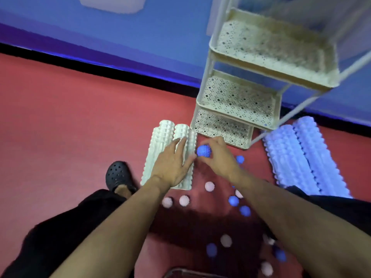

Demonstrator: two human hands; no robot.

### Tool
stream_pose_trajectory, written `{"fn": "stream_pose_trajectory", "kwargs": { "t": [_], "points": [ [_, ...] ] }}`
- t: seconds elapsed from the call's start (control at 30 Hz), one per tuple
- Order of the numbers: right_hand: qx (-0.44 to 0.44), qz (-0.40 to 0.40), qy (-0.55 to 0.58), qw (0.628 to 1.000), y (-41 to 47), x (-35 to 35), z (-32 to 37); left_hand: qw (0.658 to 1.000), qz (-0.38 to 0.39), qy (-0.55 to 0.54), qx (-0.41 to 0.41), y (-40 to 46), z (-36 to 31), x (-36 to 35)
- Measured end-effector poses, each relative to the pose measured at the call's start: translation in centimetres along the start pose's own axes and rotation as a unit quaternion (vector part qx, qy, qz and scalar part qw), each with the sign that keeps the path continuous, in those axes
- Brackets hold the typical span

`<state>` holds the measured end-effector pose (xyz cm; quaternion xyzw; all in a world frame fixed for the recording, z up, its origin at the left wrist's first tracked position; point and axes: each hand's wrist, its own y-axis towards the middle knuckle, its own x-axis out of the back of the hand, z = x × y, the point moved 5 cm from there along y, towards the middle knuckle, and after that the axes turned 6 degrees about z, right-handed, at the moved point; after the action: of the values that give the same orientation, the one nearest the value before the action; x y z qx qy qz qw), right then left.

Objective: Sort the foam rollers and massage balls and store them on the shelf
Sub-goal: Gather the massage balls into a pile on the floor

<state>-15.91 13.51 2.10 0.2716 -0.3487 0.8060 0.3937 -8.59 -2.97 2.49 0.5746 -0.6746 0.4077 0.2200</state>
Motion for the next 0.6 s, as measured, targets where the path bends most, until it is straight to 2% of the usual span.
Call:
{"fn": "stream_pose_trajectory", "kwargs": {
  "t": [0.07, 0.17, 0.23, 0.37, 0.47, 0.53, 0.6],
  "points": [
    [-0.001, 0.015, 0.046, 0.999, -5.1, 0.3, -1.4, 0.989, 0.045, -0.139, 0.028, -2.5, -3.3, -2.1],
    [-0.012, 0.036, 0.12, 0.992, -11.9, 0.9, -2.3, 0.933, 0.108, -0.337, 0.066, -6.0, -7.4, -5.6],
    [-0.001, 0.039, 0.123, 0.992, -15.4, 1.6, -2.9, 0.905, 0.116, -0.405, 0.066, -7.8, -9.1, -7.8],
    [-0.007, 0.032, 0.097, 0.995, -20.8, 2.8, -4.4, 0.892, 0.183, -0.41, 0.059, -10.3, -11.1, -11.0],
    [-0.009, 0.025, 0.072, 0.997, -23.2, 3.7, -4.0, 0.845, 0.232, -0.479, 0.06, -12.3, -13.7, -10.4],
    [-0.012, 0.019, 0.073, 0.997, -24.0, 4.0, -3.4, 0.847, 0.24, -0.473, 0.044, -12.8, -14.4, -9.9],
    [-0.023, 0.019, 0.069, 0.997, -25.0, 3.9, -3.4, 0.872, 0.217, -0.439, 0.028, -12.9, -14.5, -9.2]
  ]
}}
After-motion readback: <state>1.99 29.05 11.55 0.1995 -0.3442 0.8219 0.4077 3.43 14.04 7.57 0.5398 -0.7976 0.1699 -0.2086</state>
